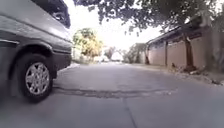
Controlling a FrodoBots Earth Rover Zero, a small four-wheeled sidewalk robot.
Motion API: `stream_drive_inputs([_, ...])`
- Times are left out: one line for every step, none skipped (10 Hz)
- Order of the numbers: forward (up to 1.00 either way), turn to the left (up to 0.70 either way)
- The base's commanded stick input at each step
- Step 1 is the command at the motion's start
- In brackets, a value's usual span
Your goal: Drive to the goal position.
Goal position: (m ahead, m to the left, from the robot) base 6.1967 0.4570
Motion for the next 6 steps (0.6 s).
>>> stream_drive_inputs([1.00,0.00])
stream_drive_inputs([1.00,0.00])
stream_drive_inputs([1.00,0.00])
stream_drive_inputs([1.00,0.00])
stream_drive_inputs([1.00,0.00])
stream_drive_inputs([1.00,0.00])
